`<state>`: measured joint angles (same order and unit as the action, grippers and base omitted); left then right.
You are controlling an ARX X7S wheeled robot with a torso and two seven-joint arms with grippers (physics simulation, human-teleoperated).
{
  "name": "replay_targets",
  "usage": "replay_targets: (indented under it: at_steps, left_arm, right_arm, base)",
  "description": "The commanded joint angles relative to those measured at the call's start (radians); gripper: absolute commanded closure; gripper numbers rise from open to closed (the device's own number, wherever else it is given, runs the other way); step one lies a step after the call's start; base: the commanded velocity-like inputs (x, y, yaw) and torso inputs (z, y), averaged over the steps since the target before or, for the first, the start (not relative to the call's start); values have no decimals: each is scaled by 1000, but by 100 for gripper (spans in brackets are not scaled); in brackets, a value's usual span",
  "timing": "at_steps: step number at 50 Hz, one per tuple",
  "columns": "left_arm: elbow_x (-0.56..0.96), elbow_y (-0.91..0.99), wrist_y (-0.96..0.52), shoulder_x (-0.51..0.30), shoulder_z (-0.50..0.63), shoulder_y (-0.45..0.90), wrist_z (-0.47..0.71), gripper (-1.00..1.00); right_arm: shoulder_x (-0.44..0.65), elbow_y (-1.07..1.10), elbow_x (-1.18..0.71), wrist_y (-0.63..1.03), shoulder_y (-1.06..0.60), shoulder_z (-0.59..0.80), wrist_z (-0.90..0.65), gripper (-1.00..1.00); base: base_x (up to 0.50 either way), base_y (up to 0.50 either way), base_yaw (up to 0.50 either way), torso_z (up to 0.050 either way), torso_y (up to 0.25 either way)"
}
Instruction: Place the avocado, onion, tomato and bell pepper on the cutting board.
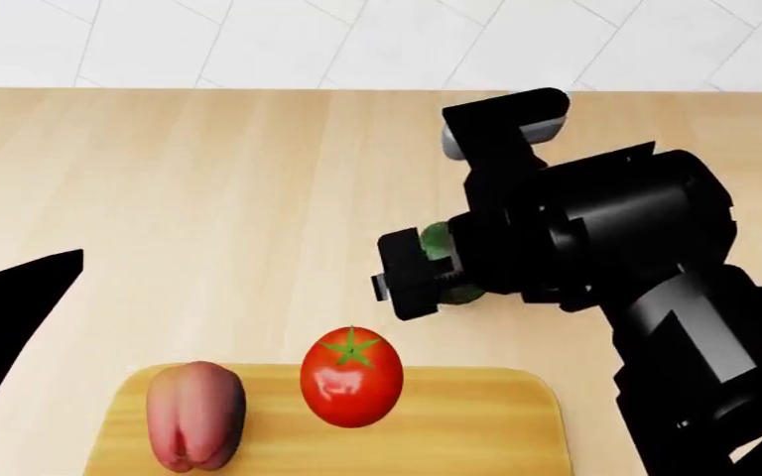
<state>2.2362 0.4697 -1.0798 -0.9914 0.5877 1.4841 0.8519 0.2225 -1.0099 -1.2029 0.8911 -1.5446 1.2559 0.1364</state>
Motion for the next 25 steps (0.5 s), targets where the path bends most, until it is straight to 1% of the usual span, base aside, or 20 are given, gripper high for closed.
replay_targets:
  at_steps: [1,9,14,16,25]
  left_arm:
    - [1,-1,1,1,3,4,-2,-100]
    - [3,-5,4,-7,-3,10,-7,-100]
    - [1,-3,6,-13,-6,6,-10,-100]
    - [-1,-3,5,-14,-6,6,-11,-100]
    - [2,-1,9,-11,-5,12,-9,-100]
  right_arm:
    - [18,35,-8,6,13,-5,-23,100]
    - [104,198,-42,63,5,-24,-123,100]
    - [191,400,-88,147,-10,-33,-208,100]
    - [242,506,-129,200,-19,-45,-258,100]
    - [388,784,-288,330,-32,-100,-426,100]
  base:
    - [0,0,0,0,0]
    - [0,0,0,0,0]
    - [0,0,0,0,0]
    - [0,0,0,0,0]
    - [0,0,0,0,0]
